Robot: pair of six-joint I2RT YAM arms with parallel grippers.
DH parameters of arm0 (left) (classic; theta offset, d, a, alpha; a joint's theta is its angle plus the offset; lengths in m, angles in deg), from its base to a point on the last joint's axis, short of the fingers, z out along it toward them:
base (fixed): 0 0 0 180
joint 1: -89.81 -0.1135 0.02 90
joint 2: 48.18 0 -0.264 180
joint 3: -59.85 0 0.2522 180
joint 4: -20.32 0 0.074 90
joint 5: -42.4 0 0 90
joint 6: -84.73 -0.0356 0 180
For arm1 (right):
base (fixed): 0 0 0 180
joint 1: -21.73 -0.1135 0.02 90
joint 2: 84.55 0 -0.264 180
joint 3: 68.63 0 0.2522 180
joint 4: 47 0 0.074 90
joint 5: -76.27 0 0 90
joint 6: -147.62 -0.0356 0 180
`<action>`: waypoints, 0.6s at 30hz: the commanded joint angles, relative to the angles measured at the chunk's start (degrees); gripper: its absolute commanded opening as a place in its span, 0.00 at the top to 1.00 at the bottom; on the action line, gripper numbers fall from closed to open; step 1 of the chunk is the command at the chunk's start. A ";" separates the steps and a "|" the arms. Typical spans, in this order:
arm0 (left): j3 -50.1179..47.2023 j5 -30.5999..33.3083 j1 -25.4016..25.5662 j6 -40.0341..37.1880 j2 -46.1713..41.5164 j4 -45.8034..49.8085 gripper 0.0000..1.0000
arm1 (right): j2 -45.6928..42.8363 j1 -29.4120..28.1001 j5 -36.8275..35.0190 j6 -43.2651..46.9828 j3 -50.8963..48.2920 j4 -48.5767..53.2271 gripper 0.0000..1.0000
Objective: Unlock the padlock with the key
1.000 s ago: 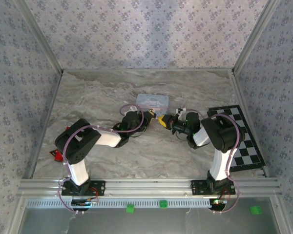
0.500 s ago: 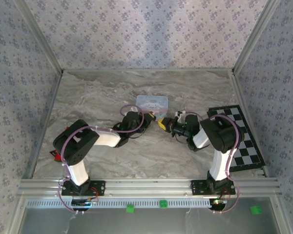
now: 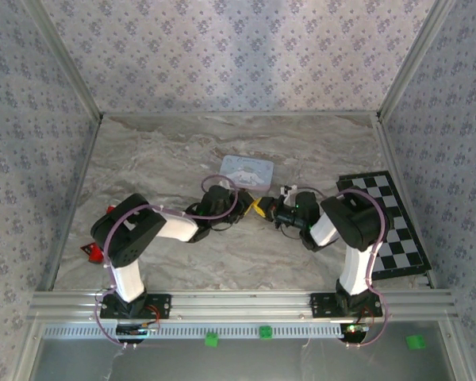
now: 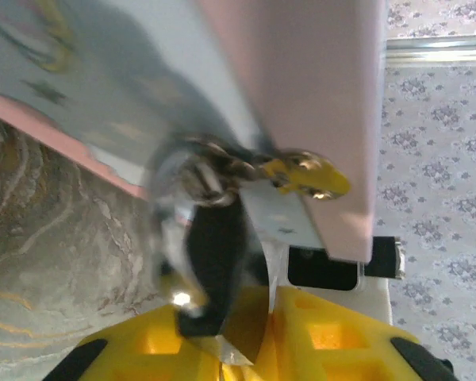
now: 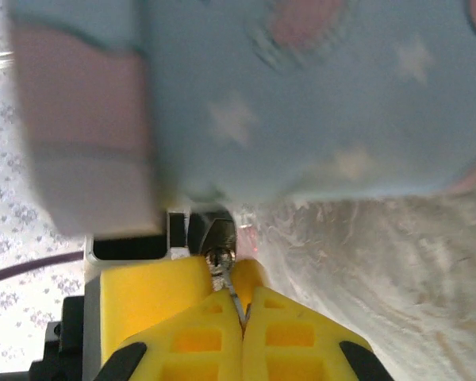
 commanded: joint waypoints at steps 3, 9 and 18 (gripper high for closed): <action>-0.42 -8.66 1.58 -1.06 0.56 -6.31 0.75 | -1.38 -2.57 1.14 1.64 -0.07 -3.70 1.00; -2.39 -7.84 -0.17 -2.32 -0.89 -5.68 0.67 | -0.53 -2.62 0.15 2.08 -1.19 -3.02 1.00; -5.17 -4.58 -1.86 -3.96 -2.47 -2.18 0.53 | 0.97 -3.38 -0.12 1.77 -0.59 -2.88 1.00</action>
